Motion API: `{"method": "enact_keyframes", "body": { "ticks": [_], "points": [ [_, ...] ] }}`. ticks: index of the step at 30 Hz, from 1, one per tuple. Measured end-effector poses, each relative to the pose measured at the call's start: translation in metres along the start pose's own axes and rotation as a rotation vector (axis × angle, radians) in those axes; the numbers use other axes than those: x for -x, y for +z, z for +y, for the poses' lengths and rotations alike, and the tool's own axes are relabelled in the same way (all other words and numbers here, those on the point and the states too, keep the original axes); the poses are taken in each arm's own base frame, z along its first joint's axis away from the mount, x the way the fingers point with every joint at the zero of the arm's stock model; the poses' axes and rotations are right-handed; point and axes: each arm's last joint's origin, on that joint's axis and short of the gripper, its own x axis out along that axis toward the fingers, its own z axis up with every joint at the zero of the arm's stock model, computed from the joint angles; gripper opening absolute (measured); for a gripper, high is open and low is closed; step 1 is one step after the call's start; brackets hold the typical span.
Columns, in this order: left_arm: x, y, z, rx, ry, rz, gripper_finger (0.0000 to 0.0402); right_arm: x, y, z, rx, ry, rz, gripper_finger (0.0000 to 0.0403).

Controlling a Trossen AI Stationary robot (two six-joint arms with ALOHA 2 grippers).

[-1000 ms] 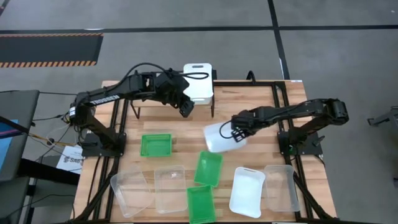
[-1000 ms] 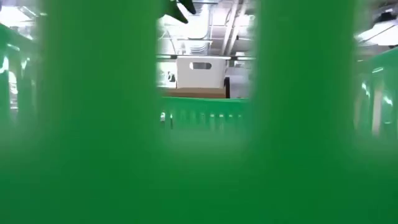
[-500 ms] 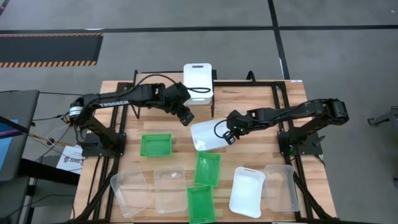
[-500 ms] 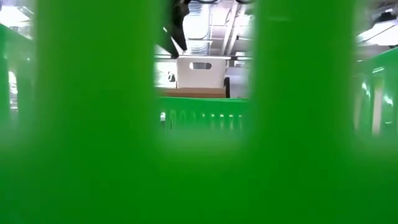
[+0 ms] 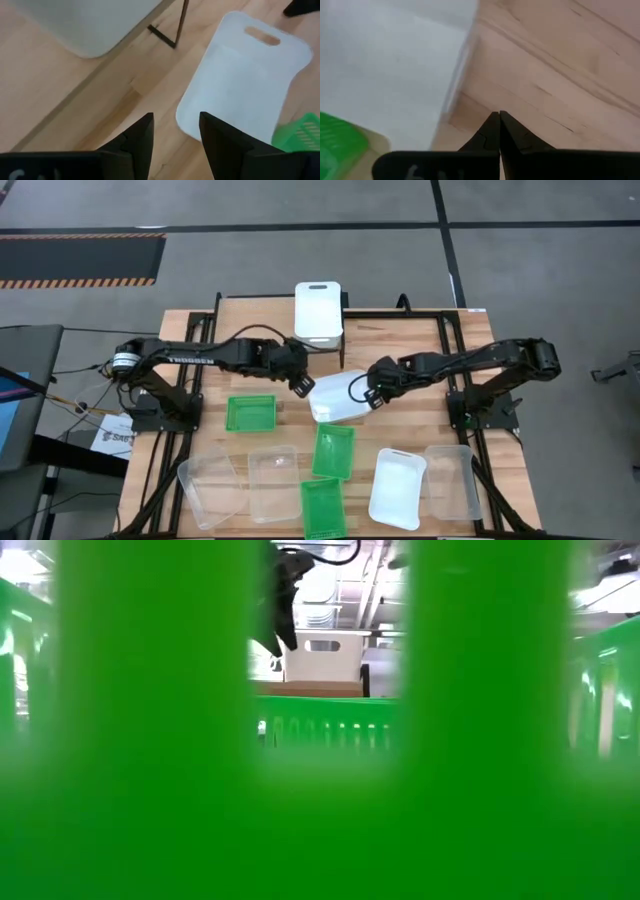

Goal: Stack baskets on shelf by color
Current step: Stack the top white bin on top of the white bin on the shelf

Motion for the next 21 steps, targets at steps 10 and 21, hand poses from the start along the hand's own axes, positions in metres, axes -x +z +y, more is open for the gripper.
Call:
{"method": "enact_keyframes", "body": {
  "ticks": [10,21],
  "points": [
    [-0.032,-0.011,-0.021,0.002,0.023,0.043,0.0146,-0.004,0.018,-0.022,0.001,-0.099,-0.01,0.0015],
    [-0.058,-0.017,-0.033,0.018,0.045,0.042,0.0146,-0.006,0.028,-0.025,0.09,-0.078,-0.04,0.0016]
  ]
}}
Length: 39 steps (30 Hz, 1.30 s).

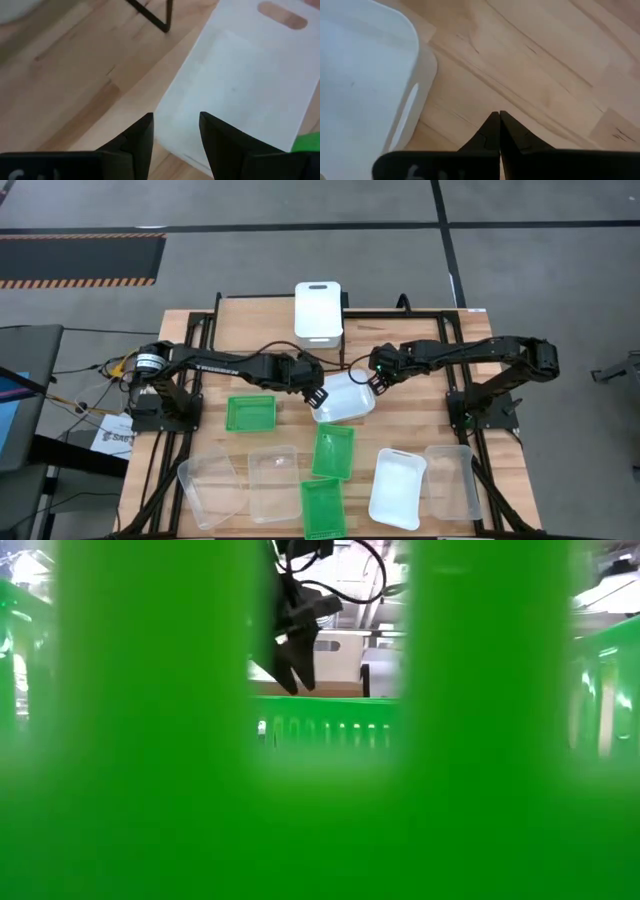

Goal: Stack baskets on shelf by color
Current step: Stack the top white bin on top of the white bin on the shelf

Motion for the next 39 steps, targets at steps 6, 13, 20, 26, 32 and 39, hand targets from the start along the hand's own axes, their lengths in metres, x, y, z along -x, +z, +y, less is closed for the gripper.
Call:
{"method": "enact_keyframes", "body": {
  "ticks": [6,13,20,26,32,39],
  "points": [
    [-0.014,-0.006,-0.004,-0.002,0.056,0.006,0.0154,-0.004,-0.004,-0.002,0.034,-0.009,0.02,0.0014],
    [-0.034,-0.018,-0.01,0.031,-0.021,0.167,0.0168,-0.005,-0.006,-0.002,0.063,-0.005,0.027,0.0019],
    [-0.035,-0.025,-0.014,0.131,-0.104,0.302,0.0169,-0.005,-0.007,0.001,0.107,0.006,0.019,0.0019],
    [-0.03,-0.026,-0.014,0.173,-0.154,0.368,0.0169,-0.004,-0.001,0.007,0.177,0.07,-0.044,0.0018],
    [-0.018,-0.023,-0.014,0.209,-0.199,0.376,0.0169,-0.003,0.008,0.017,0.255,0.197,-0.116,0.0021],
    [-0.016,-0.023,-0.012,0.252,-0.172,0.382,0.0169,-0.006,0.01,0.021,0.264,0.225,-0.131,0.0014]
  ]
}}
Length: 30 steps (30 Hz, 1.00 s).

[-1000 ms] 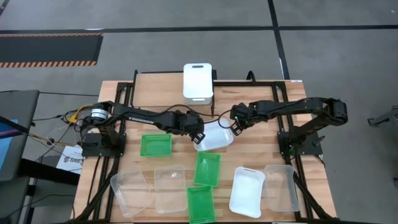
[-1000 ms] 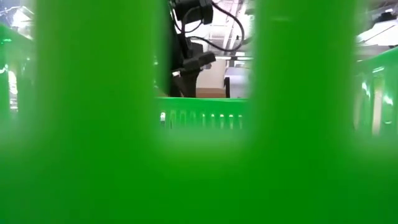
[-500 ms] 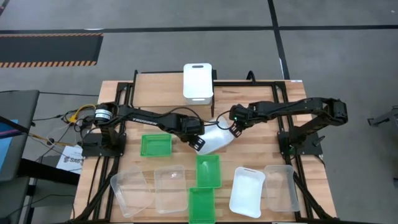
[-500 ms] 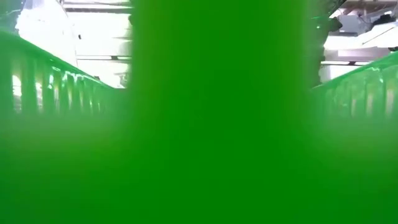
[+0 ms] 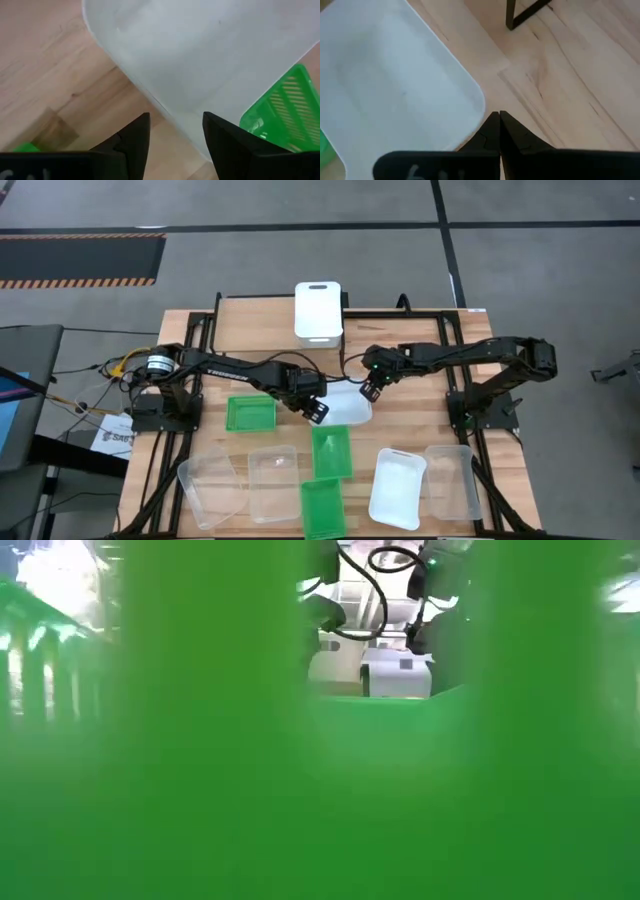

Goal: Stack baskets on shelf by color
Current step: Stack the top white bin on top of the white bin on the shelf

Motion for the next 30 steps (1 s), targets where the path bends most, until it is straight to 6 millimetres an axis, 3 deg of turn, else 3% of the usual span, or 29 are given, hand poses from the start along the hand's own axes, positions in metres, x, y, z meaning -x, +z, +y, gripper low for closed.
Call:
{"method": "enact_keyframes", "body": {
  "ticks": [6,13,20,30],
  "points": [
    [0.009,0.001,0.002,0.007,0.015,-0.048,0.0169,0.0,-0.001,-0.001,0.022,-0.003,0.008,0.0021],
    [0.043,0.008,0.007,0.041,0.089,-0.324,0.0169,0.0,-0.001,-0.001,0.023,-0.004,0.011,0.0021],
    [0.016,0.025,0.013,-0.081,0.155,-0.309,0.0169,0.0,-0.001,-0.001,0.023,-0.004,0.011,0.0018],
    [0.012,0.04,0.019,-0.252,0.138,-0.293,0.0169,0.0,-0.001,-0.001,0.009,-0.002,0.014,0.0022]
  ]
}}
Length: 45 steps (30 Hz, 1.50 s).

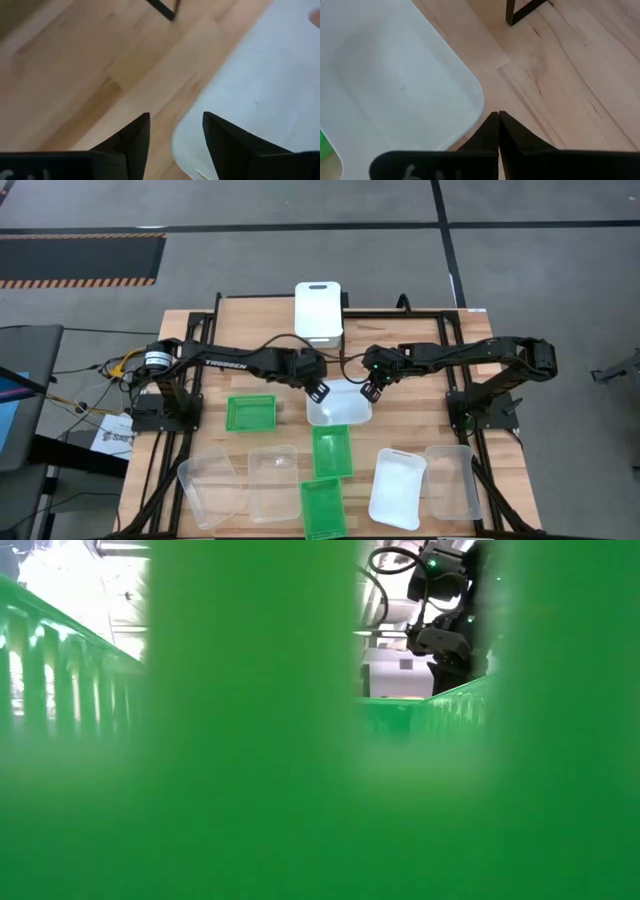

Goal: Stack baskets on shelf by color
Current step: Stack the top white bin on top of the white bin on the shelf

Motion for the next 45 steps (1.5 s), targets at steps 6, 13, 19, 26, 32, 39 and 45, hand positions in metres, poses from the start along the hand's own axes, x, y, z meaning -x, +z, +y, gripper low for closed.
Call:
{"method": "enact_keyframes", "body": {
  "ticks": [6,13,19,26,32,39,45],
  "points": [
    [0.0,0.001,-0.001,-0.087,-0.017,-0.005,0.0169,0.0,0.0,0.0,0.0,0.0,0.0,0.0021],
    [-0.013,-0.001,-0.002,-0.156,-0.022,0.027,0.0169,0.0,0.0,0.0,-0.001,0.0,-0.001,0.0026],
    [-0.031,-0.008,-0.005,-0.171,-0.038,0.098,0.0169,0.0,0.0,0.0,-0.003,0.0,0.0,0.0024],
    [-0.03,-0.009,-0.005,-0.166,-0.057,0.115,0.0079,0.0,0.0,0.0,-0.001,0.001,0.001,0.0021],
    [-0.034,-0.008,-0.005,-0.12,-0.066,0.124,0.0008,0.0,0.0,0.001,-0.002,0.002,0.0,0.0023],
    [-0.022,0.007,-0.01,-0.104,-0.078,0.076,0.0002,0.0,-0.001,-0.001,-0.013,-0.006,0.012,0.0017],
    [-0.001,0.025,-0.018,-0.113,-0.09,0.044,0.0001,0.021,-0.002,-0.016,-0.091,-0.047,-0.005,0.0017]
  ]
}}
